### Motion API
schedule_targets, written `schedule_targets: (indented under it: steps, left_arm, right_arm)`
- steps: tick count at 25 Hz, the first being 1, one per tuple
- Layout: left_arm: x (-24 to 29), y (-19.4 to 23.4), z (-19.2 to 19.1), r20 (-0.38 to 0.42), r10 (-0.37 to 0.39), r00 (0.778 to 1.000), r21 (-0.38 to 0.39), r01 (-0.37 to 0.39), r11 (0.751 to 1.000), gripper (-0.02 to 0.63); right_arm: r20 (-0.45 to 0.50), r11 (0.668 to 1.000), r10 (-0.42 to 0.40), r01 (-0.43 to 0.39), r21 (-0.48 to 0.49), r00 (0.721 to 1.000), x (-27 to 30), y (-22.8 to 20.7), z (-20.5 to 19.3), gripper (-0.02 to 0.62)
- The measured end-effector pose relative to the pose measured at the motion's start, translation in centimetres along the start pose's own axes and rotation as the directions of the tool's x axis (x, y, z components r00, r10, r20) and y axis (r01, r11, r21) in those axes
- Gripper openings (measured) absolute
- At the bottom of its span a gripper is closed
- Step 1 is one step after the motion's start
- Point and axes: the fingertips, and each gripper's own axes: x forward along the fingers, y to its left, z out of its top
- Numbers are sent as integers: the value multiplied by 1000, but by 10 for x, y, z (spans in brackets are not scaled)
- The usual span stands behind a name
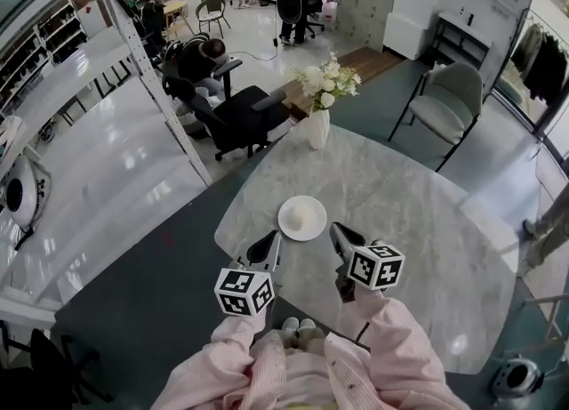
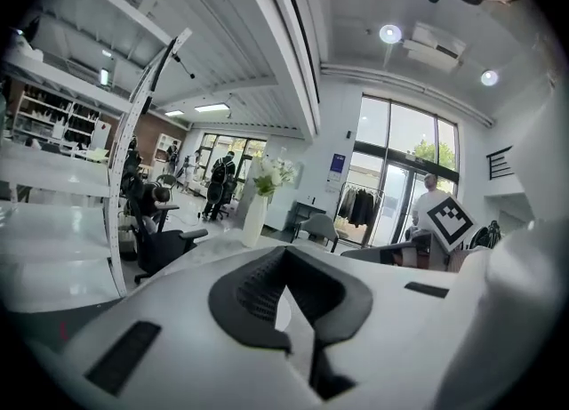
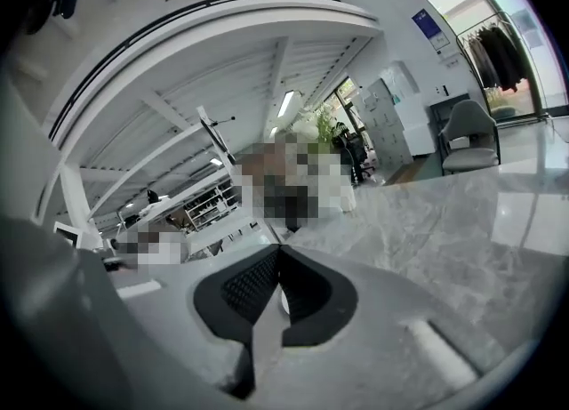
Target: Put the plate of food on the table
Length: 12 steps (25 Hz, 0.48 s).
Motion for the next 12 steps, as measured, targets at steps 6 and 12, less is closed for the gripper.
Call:
schedule_targets:
  steps: [6,12]
  left_arm:
    - [-12,-19,29,73,-25,997,62,20,998,-8]
    - [-23,-32,56,142,-31,989,95,18,995,-8]
  right_arm:
    - [139,998,36,-30,-47,990,-30,15,30,6]
    - [262,994,71,-47,-98,962,-59,25,61,6]
